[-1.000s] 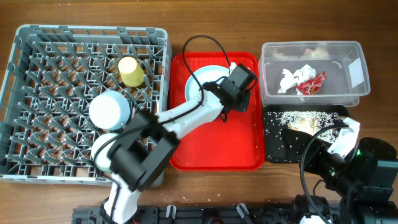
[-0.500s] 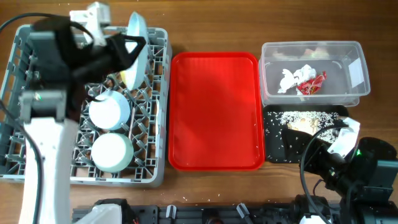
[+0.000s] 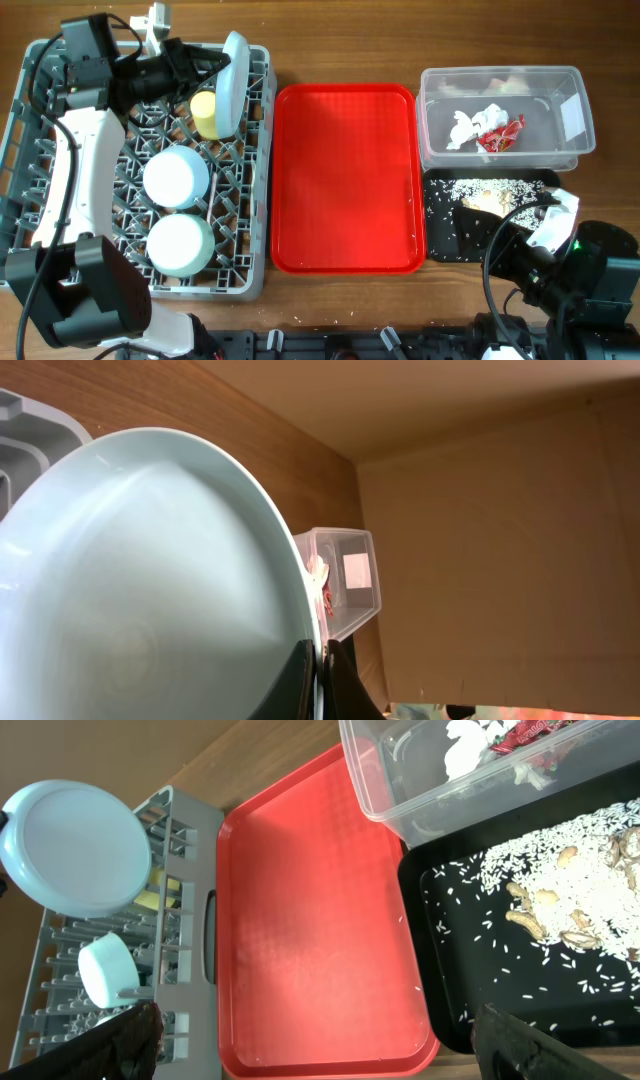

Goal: Sort waste into correct bins and load items into the dishwasher rack
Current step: 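Lift the blue plate left and stand it upright in the rack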

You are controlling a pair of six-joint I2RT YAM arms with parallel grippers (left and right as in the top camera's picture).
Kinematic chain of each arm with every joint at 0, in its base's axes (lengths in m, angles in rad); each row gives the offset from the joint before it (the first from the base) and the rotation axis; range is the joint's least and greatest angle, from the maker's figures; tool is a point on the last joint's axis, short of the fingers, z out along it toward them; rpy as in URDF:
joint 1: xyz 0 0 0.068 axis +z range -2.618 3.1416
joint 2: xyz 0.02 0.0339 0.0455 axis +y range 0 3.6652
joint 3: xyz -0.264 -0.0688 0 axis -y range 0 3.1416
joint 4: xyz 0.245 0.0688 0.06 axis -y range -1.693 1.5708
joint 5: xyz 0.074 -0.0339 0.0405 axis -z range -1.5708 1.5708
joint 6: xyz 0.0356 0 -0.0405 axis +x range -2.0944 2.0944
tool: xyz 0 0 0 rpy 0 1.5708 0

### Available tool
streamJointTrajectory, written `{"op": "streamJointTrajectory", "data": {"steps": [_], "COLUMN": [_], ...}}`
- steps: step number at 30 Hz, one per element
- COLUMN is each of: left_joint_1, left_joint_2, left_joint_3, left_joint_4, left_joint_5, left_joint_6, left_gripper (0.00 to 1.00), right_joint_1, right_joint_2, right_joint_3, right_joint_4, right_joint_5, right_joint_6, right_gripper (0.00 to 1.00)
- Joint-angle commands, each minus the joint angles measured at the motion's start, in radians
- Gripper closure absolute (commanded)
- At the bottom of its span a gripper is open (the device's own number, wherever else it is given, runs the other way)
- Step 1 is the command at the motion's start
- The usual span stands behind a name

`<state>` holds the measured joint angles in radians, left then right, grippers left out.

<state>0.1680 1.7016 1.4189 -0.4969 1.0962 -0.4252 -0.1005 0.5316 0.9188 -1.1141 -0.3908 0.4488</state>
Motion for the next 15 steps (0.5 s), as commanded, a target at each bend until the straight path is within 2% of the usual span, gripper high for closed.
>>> {"op": "streamJointTrajectory", "data": {"steps": [1, 5, 10, 12, 15], "left_joint_1": [-0.019, -0.045, -0.055, -0.055, -0.057], "left_joint_2": [0.000, 0.000, 0.000, 0.000, -0.002], "left_joint_3": [0.003, 0.003, 0.003, 0.003, 0.003], "left_joint_4": [0.013, 0.083, 0.100, 0.169, 0.219], "left_joint_5": [-0.108, -0.114, -0.187, -0.153, -0.093], "left_joint_6": [-0.085, -0.245, -0.322, -0.404, -0.432], "left_gripper": [0.96, 0.96, 0.96, 0.96, 0.96], "right_joint_1": [0.002, 0.002, 0.002, 0.002, 0.002], "right_joint_2": [-0.005, -0.005, -0.005, -0.005, -0.005], "right_joint_3": [0.003, 0.003, 0.003, 0.003, 0.003], "right_joint_4": [0.003, 0.003, 0.003, 0.003, 0.003], "right_joint_5": [0.010, 0.010, 0.010, 0.010, 0.010], "right_joint_6": [0.007, 0.006, 0.006, 0.007, 0.006], "right_gripper": [0.00, 0.00, 0.00, 0.00, 0.00]}}
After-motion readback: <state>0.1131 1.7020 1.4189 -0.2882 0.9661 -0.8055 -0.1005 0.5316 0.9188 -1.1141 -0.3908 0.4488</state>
